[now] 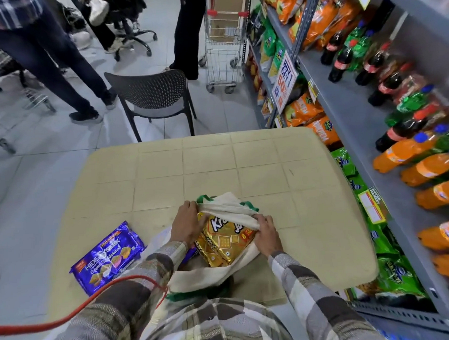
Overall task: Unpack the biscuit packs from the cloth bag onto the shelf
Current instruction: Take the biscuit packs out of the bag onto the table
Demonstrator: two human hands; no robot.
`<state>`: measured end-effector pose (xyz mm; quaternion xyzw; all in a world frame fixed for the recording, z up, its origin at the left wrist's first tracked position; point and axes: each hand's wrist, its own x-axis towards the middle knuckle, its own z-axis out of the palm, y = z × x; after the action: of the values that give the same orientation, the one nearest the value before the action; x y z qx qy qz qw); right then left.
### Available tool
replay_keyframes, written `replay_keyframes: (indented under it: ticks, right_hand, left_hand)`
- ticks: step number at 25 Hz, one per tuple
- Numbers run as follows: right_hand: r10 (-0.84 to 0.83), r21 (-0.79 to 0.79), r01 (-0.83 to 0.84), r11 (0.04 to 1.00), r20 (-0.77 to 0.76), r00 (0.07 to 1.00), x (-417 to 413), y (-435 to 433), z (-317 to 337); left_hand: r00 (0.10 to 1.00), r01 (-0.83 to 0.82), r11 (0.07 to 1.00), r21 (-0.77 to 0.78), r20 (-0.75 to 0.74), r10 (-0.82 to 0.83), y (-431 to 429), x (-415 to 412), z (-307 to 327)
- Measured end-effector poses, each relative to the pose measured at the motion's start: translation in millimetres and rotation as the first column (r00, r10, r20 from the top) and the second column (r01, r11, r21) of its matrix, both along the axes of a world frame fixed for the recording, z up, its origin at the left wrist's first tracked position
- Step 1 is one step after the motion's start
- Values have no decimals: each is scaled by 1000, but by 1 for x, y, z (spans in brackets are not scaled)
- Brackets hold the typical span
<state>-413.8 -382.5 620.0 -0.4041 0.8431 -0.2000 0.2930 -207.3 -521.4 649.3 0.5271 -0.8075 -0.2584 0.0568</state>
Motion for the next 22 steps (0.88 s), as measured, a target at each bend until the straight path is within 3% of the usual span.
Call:
replay_keyframes:
  ticks: [4,9,14,16,19,22]
  right_hand:
    - [-65,-79,76,994,137,989,-9,-12,-11]
    - [-238,-36,255,966,252,938,-13,-10,-19]
    - [-295,118,283,952,606,739,-1,5,-39]
    - [-334,145,311,939,593,733,1,-1,-39]
    - [-352,106,344,933,466,811,4,-12,-34]
    - [-214,27,213,977,153,965,11,-12,-22]
  left_hand:
    - [993,-114,990,88,14,113,8,-4,-3]
    - [954,-221,965,142,-173,244,34,1,-6]
    - [867,-434,892,128,-208,452,55,18,-4]
    - [830,-487,854,185,-206,518,65,18,-2]
    - [775,-567,761,316,-108,623,71,10,2]
    - [783,-566,749,345,-59,619,80,12,-5]
